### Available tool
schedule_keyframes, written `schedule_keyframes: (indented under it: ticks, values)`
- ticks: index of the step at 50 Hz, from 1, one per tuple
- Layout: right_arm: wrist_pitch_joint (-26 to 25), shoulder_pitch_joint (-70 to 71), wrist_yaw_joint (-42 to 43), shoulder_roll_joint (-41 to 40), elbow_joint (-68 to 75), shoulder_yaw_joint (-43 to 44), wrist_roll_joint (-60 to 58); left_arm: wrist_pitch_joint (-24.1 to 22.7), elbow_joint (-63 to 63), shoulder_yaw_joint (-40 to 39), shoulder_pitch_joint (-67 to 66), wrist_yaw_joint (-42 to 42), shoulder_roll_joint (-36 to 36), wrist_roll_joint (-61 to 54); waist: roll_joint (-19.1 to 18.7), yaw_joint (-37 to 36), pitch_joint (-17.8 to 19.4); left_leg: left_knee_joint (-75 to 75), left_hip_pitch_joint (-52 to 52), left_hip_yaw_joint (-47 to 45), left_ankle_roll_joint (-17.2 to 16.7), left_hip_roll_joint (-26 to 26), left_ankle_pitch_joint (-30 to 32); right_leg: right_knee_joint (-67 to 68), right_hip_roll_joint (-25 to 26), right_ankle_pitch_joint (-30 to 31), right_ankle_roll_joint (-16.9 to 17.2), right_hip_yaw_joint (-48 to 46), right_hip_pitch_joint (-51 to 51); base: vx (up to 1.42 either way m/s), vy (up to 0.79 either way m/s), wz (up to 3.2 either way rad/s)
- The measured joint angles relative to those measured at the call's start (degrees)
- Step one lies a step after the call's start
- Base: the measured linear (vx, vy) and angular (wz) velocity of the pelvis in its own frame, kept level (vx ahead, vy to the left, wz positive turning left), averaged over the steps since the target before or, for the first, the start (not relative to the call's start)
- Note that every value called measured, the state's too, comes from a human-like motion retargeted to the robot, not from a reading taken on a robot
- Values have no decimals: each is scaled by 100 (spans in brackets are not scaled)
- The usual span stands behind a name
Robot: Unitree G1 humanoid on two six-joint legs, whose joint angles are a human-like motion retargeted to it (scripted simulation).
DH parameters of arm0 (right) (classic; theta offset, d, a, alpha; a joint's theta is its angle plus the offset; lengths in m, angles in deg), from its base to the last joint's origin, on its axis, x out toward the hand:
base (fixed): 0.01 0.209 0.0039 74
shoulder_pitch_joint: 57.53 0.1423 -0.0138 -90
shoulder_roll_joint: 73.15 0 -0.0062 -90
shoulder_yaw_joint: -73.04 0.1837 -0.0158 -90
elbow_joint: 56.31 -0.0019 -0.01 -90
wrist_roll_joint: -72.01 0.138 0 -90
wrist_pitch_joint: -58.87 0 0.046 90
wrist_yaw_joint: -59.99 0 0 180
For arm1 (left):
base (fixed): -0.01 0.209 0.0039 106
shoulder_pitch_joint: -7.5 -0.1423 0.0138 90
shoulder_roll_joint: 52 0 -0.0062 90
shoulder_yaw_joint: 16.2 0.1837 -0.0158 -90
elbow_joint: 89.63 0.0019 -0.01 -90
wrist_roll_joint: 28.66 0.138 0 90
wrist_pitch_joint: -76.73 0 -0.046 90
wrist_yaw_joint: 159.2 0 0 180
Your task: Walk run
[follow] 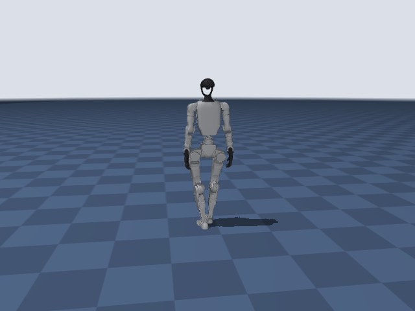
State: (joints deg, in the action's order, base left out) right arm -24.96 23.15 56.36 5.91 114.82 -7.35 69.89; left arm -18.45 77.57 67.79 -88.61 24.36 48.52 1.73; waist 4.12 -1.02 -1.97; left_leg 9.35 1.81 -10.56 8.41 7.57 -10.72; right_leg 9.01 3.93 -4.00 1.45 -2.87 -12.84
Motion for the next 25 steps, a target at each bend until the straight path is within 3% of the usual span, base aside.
schedule_keyframes:
  ticks: [2, 5, 9, 13, 20, 25]
  values:
    - [123, -32, 5, -1, 80, 50, 175, -77, -81, 86, 35, 3, 8, -35, -98, -103, 12, -102, -13, -167, 13, -83, 48, 255, -144, -312, -205, -619, -31, -15, 4, -75]
    - [208, -134, -27, -11, 225, 79, 285, -152, -62, 93, 18, -118, 81, -76, -185, -152, -51, -205, -67, -227, 15, -154, 88, 637, -168, -464, -380, -569, 29, -4, 0, -23]
    - [373, -330, 24, -64, 359, 143, 224, -277, 116, -41, -127, -298, 177, -65, -154, -156, -140, -239, -206, -15, 37, -25, 92, 259, -185, -133, -359, -207, 494, 11, -2, 16]
    - [548, -484, 61, -177, 474, 187, 343, -395, 399, -149, -293, -542, 163, -120, -77, -234, -229, -430, -477, 117, 11, 67, 192, -356, -171, 42, -659, -533, 898, 15, -7, 36]
    - [1095, -251, 156, -286, 128, 79, 397, -867, 385, -385, -374, -906, 337, -649, -152, -50, -146, -570, -664, 196, -43, 8, 320, -661, -131, 142, -666, -738, 1207, -1, -1, 32]
    - [1524, -44, -152, -555, -758, 46, 921, -1184, -446, -462, -199, -729, 477, -1170, -160, -64, -180, -580, -672, 312, -75, 5, 338, -793, -126, 140, -674, -881, 1334, -1, -2, 21]
